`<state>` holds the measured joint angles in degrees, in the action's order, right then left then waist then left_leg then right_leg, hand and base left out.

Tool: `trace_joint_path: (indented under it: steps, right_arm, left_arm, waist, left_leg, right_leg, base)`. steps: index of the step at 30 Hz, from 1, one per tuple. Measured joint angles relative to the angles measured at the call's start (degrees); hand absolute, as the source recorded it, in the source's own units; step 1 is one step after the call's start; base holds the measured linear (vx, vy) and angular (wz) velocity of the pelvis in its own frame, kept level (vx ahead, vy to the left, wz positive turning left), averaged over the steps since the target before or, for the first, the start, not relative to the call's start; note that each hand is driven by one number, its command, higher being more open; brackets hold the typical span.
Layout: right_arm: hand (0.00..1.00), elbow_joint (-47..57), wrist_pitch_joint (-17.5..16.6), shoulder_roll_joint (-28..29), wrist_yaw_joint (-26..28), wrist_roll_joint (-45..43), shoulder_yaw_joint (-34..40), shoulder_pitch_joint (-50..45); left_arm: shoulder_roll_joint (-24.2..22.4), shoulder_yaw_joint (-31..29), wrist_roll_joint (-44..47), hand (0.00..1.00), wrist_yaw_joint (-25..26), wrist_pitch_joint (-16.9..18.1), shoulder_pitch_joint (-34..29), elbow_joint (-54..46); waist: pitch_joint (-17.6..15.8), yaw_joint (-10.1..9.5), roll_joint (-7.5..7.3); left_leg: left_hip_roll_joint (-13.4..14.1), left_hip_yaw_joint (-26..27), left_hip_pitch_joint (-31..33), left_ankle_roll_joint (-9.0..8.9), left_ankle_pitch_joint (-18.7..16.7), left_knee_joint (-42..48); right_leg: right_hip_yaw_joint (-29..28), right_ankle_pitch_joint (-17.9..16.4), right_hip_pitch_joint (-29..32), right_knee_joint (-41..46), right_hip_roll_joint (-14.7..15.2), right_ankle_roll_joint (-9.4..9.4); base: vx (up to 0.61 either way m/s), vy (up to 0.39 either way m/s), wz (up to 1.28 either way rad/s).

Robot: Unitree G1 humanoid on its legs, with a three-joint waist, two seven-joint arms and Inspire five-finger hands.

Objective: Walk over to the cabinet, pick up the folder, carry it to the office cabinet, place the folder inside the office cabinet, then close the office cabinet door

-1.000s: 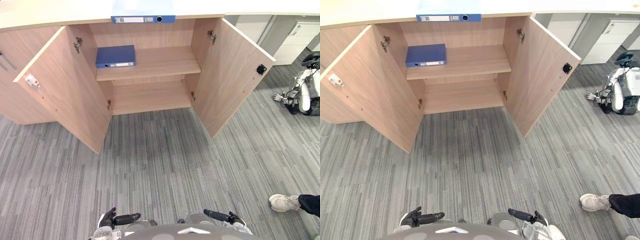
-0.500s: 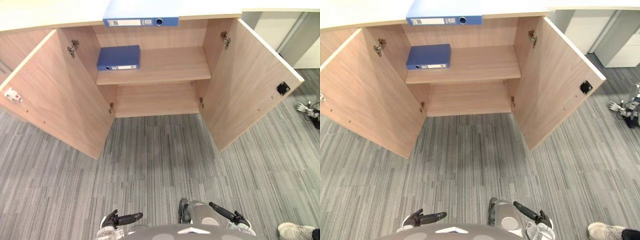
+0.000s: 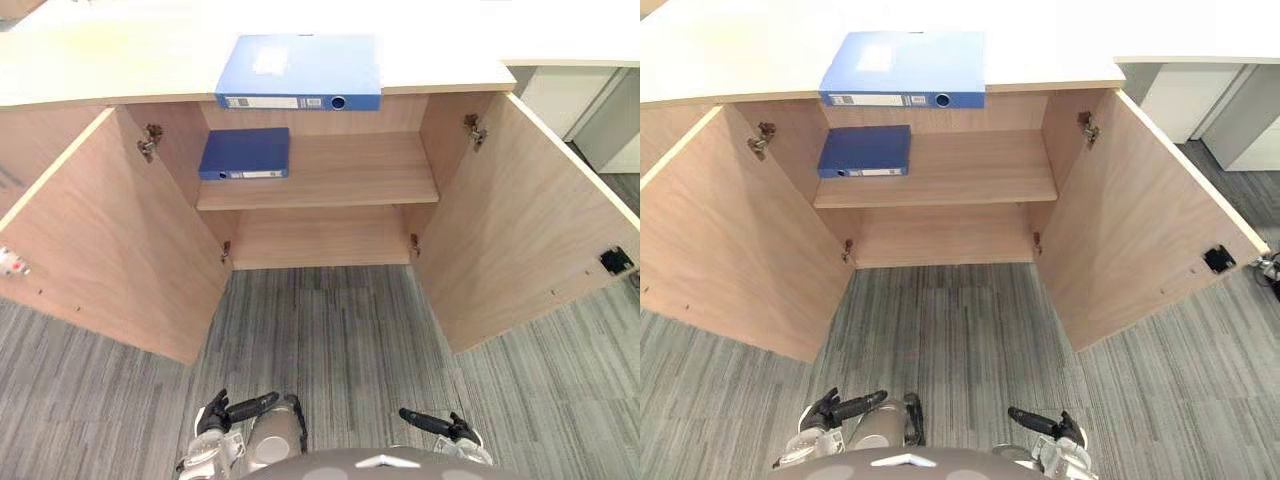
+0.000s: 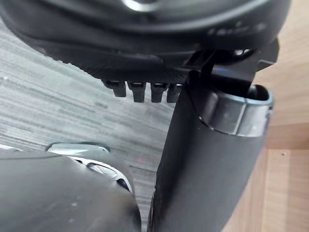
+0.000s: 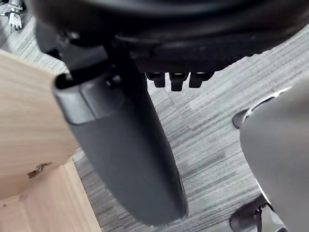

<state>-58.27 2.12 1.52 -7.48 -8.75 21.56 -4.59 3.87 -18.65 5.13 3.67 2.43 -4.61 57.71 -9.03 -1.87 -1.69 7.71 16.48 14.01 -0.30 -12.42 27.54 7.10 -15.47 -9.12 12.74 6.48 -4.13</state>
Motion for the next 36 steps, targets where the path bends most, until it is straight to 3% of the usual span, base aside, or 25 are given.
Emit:
trace_joint_path:
  steps: [1, 4, 5, 7, 10, 12, 13, 15, 16, 17, 19, 21, 23, 24, 26, 27, 29, 32, 36]
  right_arm:
    - [1.0, 0.1, 0.1, 0.0, 0.0, 0.1, 0.0, 0.0]
    - [1.0, 0.4, 0.1, 0.2, 0.0, 0.3, -0.1, 0.1]
    - [1.0, 0.8, 0.1, 0.4, 0.1, 0.4, -0.3, 0.3]
    - [1.0, 1.7, -0.2, 0.3, 0.7, 1.0, -0.3, 0.4]
    - [1.0, 2.2, -0.5, 0.0, 1.1, 0.9, -0.3, 0.5]
    - [1.0, 2.3, -0.8, 0.1, 1.1, 1.0, -0.3, 0.4]
    - [1.0, 1.8, -0.7, -0.3, 1.1, 0.6, 0.1, 0.1]
    - [1.0, 1.3, -0.9, -1.8, 1.2, 1.0, -0.2, 0.2]
    - [1.0, 1.2, -0.9, -2.2, 1.2, 1.1, -0.2, 0.3]
    - [1.0, 1.1, -0.7, -2.4, 1.0, 1.0, -0.3, 0.4]
    - [1.0, 0.8, -0.7, -2.3, 0.6, 1.1, -0.4, 0.1]
    - [1.0, 0.1, -0.8, -2.3, 0.3, 1.0, -0.4, 0.1]
    - [1.0, 0.1, -0.7, -2.2, 0.2, 1.0, -0.4, 0.1]
    - [1.0, 0.1, -0.5, -2.1, 0.1, 0.8, -0.3, 0.2]
    - [1.0, 0.1, -0.3, -2.1, -0.3, 0.8, -0.2, 0.2]
    - [1.0, 0.0, 0.0, -1.4, -0.3, 0.8, -0.2, 0.1]
    - [1.0, 0.0, 0.1, -0.6, -0.2, 0.8, -0.2, -0.6]
    - [1.0, 0.0, 0.1, -0.1, -0.2, 0.9, -0.2, -0.9]
    - [1.0, 0.0, 0.0, -0.1, 0.0, 0.9, 0.0, -1.1]
  left_arm:
    - [0.0, -0.2, 0.0, 1.0, 0.1, 0.0, 0.0, 0.0]
    - [1.1, 0.1, -0.1, 1.0, 0.2, -0.2, 0.6, 1.9]
    - [1.2, 0.5, -0.1, 1.0, 0.2, -0.5, 0.9, 2.4]
    - [0.5, 1.9, -0.1, 1.0, 0.1, -0.5, 1.1, 2.6]
    - [-1.1, 2.2, -0.2, 1.0, -0.2, -0.5, 1.1, 2.9]
    - [-1.0, 2.4, -0.2, 1.0, -0.3, -0.5, 1.0, 3.1]
    - [-2.1, 1.7, -0.3, 1.0, -0.1, -0.6, 1.2, 4.1]
    - [-3.9, 1.0, -0.6, 1.0, -0.1, -0.6, 1.0, 4.5]
    - [-4.6, 0.5, -1.3, 1.0, -0.2, -0.6, 1.2, 4.4]
    - [-4.7, -0.3, -1.3, 1.0, -0.5, -0.6, 1.4, 4.3]
    - [-4.6, -0.7, -1.2, 1.0, -0.4, -0.6, 1.1, 3.1]
    - [-4.7, -0.5, -1.2, 1.0, -0.3, -0.3, 0.5, 1.7]
    - [-4.8, -0.5, -1.2, 1.0, -0.3, -0.4, 0.4, 1.0]
    - [-4.7, -0.5, -1.3, 1.0, -0.3, -0.5, 0.5, 1.0]
    - [-4.6, -0.5, -1.3, 1.0, -0.2, -0.5, 0.6, 1.1]
    - [-3.7, -0.3, -1.3, 1.0, -0.2, -0.5, 0.5, 1.3]
    - [-2.9, -0.3, -1.3, 1.0, -0.1, -0.5, 0.4, 1.3]
    - [-2.7, -0.1, -1.5, 1.0, -0.1, -0.5, 0.1, 2.0]
    - [-2.7, 1.2, -3.1, 1.0, -0.3, -0.5, -0.2, 2.2]
  waist:
    - [0.0, -0.39, -0.1]
    - [0.5, 0.1, -1.33]
    - [0.6, 0.88, -1.66]
    - [0.5, 1.38, -1.49]
    - [0.8, 2.23, -0.74]
    - [1.0, 2.34, -0.79]
    - [2.0, 2.34, 0.34]
    - [2.7, 2.04, 2.88]
    - [2.6, 2.14, 3.83]
    - [2.4, 2.16, 4.12]
    - [1.9, 1.8, 3.42]
    - [1.9, 1.83, 3.43]
    - [1.9, 1.71, 3.36]
    - [1.9, 1.71, 3.34]
    - [2.0, 1.78, 3.4]
    - [2.6, 1.82, 2.21]
    - [3.3, 1.75, 0.66]
    - [3.4, 1.79, 0.59]
    - [4.1, 1.93, 0.85]
  left_leg:
    - [0.0, 0.8, -1.0, 0.35, -0.7, 0.1]
    - [-1.8, 2.2, -7.5, 1.95, -3.7, -1.5]
    - [-2.3, 2.2, -10.4, 2.04, -4.5, -2.5]
    - [-2.7, 2.3, -14.8, 1.92, -4.8, -5.4]
    - [-2.2, 1.9, -20.0, 1.54, -4.6, -9.8]
    - [-2.6, 1.2, -21.9, 0.32, -4.3, -11.5]
    - [-2.3, -0.5, -22.9, -1.39, -4.5, -12.7]
    - [-0.7, -1.1, -23.0, -2.46, -3.8, -12.5]
    - [0.4, -1.5, -22.8, -3.9, -3.0, -10.4]
    - [1.9, -1.8, -20.5, -5.17, -2.0, -3.4]
    - [5.0, -1.8, -15.5, -5.4, -1.6, 10.2]
    - [6.5, -0.7, -12.7, -5.1, -2.5, 14.1]
    - [6.9, 0.3, -10.8, -4.46, -2.7, 9.7]
    - [6.5, 0.3, -10.1, -4.02, -1.8, 2.7]
    - [5.3, 0.1, -10.1, -3.61, 2.7, -6.5]
    - [3.6, 0.0, -11.4, -3.33, 3.4, -9.2]
    - [2.2, 0.3, -12.0, -2.8, 4.0, -11.1]
    - [0.7, 0.7, -14.2, -2.49, 4.1, -12.6]
    - [-0.4, 1.9, -16.5, -1.98, 5.7, -17.0]
  right_leg:
    - [-0.8, -0.2, 1.3, 3.8, 0.6, -0.31]
    - [-2.1, 0.3, 11.5, 29.9, 4.0, -2.34]
    - [-1.9, -0.3, 14.5, 36.5, 4.3, -1.86]
    - [-0.4, -1.8, 18.5, 39.5, 4.0, -0.1]
    - [1.0, -3.0, 23.5, 30.8, 0.8, 1.0]
    - [0.5, 1.2, 24.0, 18.1, -1.0, 1.62]
    - [0.8, 6.0, 23.6, 15.7, -1.7, 4.35]
    - [2.0, 5.5, 22.2, 14.3, -2.9, 5.15]
    - [3.0, 5.0, 20.4, 12.9, -3.4, 5.65]
    - [3.9, 4.8, 17.2, 10.2, -3.8, 5.9]
    - [4.7, 4.7, 11.9, 6.1, -4.1, 6.12]
    - [5.4, 4.7, 8.8, 3.7, -4.1, 6.14]
    - [5.4, 4.7, 7.4, 2.1, -4.1, 6.08]
    - [5.4, 4.7, 7.0, 1.7, -4.0, 5.61]
    - [5.3, 4.6, 7.1, 1.7, -4.2, 4.32]
    - [5.1, 4.7, 7.1, 1.2, -3.2, 3.3]
    - [5.0, 5.3, 6.6, -0.6, -2.1, 2.39]
    - [4.3, 6.2, 4.4, -2.8, -1.2, 1.09]
    - [3.2, 7.3, 4.0, -4.3, -0.8, 0.87]
  base:
    - [0.41, 0.309, -0.61]
    - [0.39, 0.284, -0.29]
    - [0.44, 0.226, 0.02]
    - [0.39, 0.079, 0.14]
    - [0.34, -0.045, 0.19]
    - [0.43, -0.135, 0.35]
    - [0.45, -0.127, 0.27]
    - [0.39, -0.123, 0.26]
    - [0.44, -0.199, 0.39]
    - [0.35, -0.171, 0.39]
    - [0.25, -0.153, 0.26]
    - [0.14, -0.08, 0.08]
    - [0.09, 0.063, -0.05]
    - [0.11, 0.129, -0.05]
    - [0.13, 0.181, 0.04]
    - [0.12, 0.167, 0.14]
    - [0.09, 0.12, 0.09]
    - [0.04, 0.113, -0.07]
    - [-0.02, 0.068, -0.14]
